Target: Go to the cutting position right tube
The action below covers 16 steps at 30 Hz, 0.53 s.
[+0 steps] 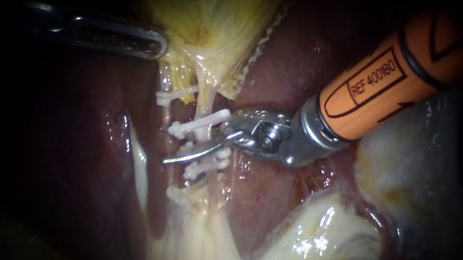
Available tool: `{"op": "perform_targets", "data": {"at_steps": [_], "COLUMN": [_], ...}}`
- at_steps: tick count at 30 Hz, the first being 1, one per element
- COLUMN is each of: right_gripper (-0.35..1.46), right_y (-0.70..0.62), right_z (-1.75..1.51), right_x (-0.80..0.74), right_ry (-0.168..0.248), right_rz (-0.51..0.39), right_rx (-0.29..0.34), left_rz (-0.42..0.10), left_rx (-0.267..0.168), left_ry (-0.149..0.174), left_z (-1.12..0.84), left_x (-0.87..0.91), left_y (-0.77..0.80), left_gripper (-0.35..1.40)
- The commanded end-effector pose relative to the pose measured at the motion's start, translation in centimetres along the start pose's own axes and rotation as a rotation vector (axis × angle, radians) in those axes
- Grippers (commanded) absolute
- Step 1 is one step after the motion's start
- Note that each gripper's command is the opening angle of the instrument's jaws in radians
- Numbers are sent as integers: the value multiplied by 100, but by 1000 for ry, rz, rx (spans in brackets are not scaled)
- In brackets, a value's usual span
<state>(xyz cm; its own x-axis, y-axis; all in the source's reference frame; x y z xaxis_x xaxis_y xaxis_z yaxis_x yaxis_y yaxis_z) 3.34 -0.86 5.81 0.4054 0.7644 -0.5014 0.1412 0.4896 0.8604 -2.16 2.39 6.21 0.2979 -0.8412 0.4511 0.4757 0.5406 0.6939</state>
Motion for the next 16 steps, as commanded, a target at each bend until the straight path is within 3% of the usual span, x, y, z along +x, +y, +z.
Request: {"op": "perform_targets", "data": {"at_steps": [1, 13, 16], "right_gripper": [145, 143, 140], "right_y": [-2, 2, 7], "right_z": [0, -1, -2], "right_x": [2, -1, -6], "right_ry": [1, 5, -12], "right_rz": [1, 0, -2], "right_rx": [2, -1, -15], "left_rz": [0, 0, 0], "left_rx": [0, 0, 0], "left_ry": [0, 0, 0], "left_z": [0, 0, 0], "left_x": [0, 0, 0], "left_y": [0, 0, 0], "left_gripper": [-35, -35, -35]}}
